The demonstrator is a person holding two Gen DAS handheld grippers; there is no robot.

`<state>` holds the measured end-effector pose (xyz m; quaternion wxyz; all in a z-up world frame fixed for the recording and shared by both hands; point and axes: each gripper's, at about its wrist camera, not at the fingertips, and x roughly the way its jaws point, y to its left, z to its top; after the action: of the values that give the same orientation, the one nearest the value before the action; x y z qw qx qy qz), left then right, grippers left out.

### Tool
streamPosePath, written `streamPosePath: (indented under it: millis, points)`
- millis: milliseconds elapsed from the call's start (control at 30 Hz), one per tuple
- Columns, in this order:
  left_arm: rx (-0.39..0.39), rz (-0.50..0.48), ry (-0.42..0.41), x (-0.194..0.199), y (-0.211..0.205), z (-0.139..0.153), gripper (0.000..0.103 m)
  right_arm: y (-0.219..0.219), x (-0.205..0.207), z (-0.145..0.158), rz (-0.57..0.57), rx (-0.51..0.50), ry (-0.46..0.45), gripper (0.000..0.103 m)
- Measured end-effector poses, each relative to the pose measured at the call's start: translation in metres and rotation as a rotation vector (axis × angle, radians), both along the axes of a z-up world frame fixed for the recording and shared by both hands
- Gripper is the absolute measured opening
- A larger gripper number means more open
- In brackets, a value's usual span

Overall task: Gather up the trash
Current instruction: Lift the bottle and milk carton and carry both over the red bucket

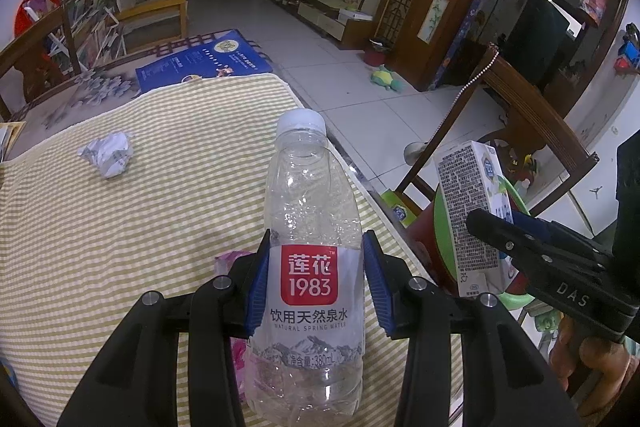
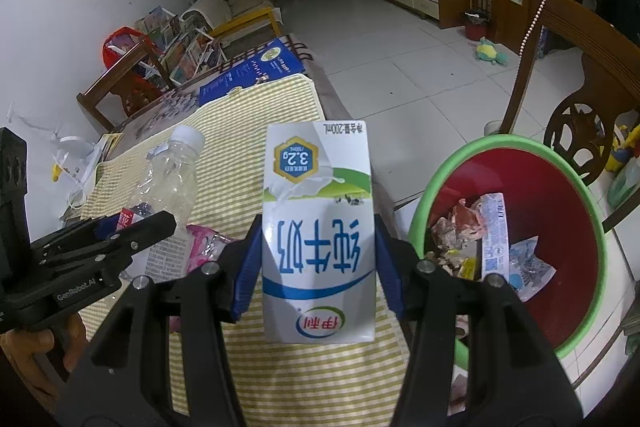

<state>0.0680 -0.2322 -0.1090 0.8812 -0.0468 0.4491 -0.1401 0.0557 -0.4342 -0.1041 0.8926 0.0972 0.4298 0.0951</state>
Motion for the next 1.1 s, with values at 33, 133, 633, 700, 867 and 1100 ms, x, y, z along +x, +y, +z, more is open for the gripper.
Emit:
streamPosePath:
  millis: [33,133,633,700,867,1100]
  points:
    - [0.002,0.0,0.0,0.001,-0.002,0.0,0.04,-0.002,0.001,0.0,0.0,0.001,-0.001,0.05]
    - [0.005,0.001,-0.001,0.003,-0.009,0.002,0.04,-0.008,0.002,0.0,0.0,0.005,-0.003,0.05]
    - [0.019,-0.041,-0.003,0.009,-0.061,0.002,0.04,-0.061,0.001,-0.002,-0.047,0.025,-0.001,0.05]
    - [0.019,-0.05,-0.003,0.01,-0.07,0.002,0.04,-0.071,0.0,-0.003,-0.059,0.027,0.001,0.05]
    - [0.023,-0.081,-0.01,0.014,-0.096,0.004,0.04,-0.098,-0.004,-0.001,-0.102,0.03,-0.006,0.05]
    - [0.03,-0.136,-0.009,0.02,-0.132,0.004,0.04,-0.137,-0.009,-0.002,-0.171,0.038,-0.006,0.05]
